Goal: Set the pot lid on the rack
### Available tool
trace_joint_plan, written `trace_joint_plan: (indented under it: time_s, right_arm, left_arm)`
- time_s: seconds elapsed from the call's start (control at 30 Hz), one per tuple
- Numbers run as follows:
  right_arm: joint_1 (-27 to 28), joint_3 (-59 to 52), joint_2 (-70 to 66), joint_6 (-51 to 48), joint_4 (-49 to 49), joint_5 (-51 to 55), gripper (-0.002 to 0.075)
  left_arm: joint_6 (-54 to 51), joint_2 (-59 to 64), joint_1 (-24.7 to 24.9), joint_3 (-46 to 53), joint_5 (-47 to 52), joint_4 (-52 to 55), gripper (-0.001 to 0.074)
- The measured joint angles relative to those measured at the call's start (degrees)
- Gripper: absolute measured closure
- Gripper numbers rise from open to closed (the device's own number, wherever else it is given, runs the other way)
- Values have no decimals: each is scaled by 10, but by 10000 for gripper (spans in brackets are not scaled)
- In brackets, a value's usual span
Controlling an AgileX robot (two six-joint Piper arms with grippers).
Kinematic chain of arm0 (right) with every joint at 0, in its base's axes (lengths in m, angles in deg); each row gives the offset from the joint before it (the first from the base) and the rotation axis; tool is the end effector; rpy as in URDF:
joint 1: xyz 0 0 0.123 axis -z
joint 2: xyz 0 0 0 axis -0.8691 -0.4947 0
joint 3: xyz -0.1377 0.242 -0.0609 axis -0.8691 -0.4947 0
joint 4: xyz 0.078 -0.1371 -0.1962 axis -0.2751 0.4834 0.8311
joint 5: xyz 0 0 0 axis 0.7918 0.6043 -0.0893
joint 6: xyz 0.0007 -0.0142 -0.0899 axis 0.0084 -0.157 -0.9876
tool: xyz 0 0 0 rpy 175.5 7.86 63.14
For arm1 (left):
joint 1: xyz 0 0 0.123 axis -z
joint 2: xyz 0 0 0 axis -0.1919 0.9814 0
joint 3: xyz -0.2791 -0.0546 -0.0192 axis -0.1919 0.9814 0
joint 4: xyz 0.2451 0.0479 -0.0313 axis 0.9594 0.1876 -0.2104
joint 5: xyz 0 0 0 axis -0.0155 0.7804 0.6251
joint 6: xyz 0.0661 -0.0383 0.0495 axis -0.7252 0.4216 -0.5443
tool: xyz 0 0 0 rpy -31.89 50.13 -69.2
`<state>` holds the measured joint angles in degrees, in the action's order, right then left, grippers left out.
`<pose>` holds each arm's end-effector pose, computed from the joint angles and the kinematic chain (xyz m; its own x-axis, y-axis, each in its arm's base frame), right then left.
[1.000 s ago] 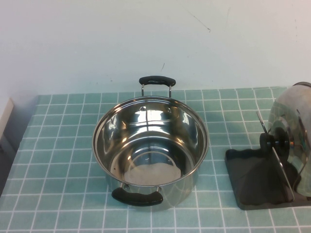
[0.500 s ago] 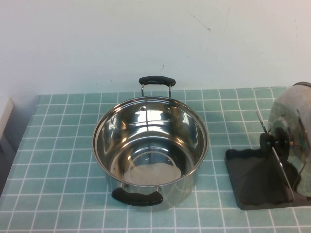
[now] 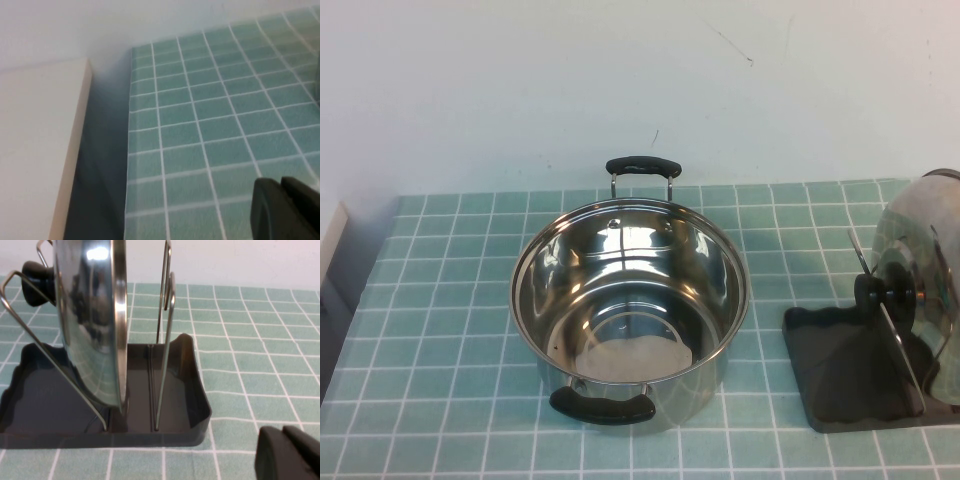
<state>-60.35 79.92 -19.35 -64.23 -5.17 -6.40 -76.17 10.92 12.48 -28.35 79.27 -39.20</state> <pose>0.0533 -0.0022 0.1748 -0.2627 -0.0668 -0.9626 0.0054 0.9975 -0.0707 0.0530 -0.0010 0.1806 -0.2415 0.0880 -0.9664 0.0416 0.9959 0.0803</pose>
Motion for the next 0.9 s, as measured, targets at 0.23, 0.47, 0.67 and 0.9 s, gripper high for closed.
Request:
trace_joint_plan:
  time_s: [0.23,0.47,0.67,0.9]
  right_arm:
    - [0,0,0,0,-1,0,727]
    - [0,0,0,0,-1,0,727]
    - [0,0,0,0,-1,0,727]
    - [0,0,0,0,-1,0,727]
  left_arm:
    - [1,0,0,6,-24,-51,737]
    - [1,0,0,6,-19,-55,737]
    - [1,0,0,6,-19,-55,737]
    - [1,0,0,6,-19,-55,737]
